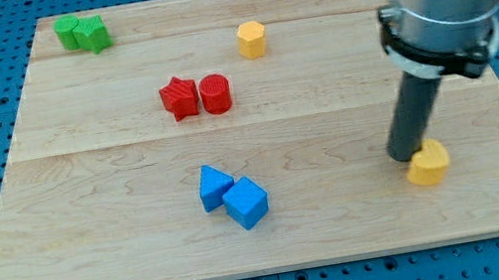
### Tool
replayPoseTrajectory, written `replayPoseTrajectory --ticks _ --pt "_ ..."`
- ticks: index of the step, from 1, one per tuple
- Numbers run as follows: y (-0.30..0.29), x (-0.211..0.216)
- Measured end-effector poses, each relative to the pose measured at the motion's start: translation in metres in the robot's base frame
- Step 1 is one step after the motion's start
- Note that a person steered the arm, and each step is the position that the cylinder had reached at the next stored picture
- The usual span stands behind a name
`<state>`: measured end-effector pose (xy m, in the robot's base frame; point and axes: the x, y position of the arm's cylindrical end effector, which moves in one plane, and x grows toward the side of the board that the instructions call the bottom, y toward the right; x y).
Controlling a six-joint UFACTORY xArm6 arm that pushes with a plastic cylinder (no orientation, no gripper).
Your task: Push yellow hexagon closer to the yellow heart
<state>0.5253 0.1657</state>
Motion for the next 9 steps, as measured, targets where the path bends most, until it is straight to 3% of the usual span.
replayPoseTrajectory --ticks 1,2,4,5,6,8,9 --pt "0.031 0.020" --pt "0.000 -0.043" --pt "-0.016 -0.244" --pt "-0.016 -0.311" --pt "-0.017 -0.333" --pt "-0.109 -0.256" --pt "-0.135 -0.277"
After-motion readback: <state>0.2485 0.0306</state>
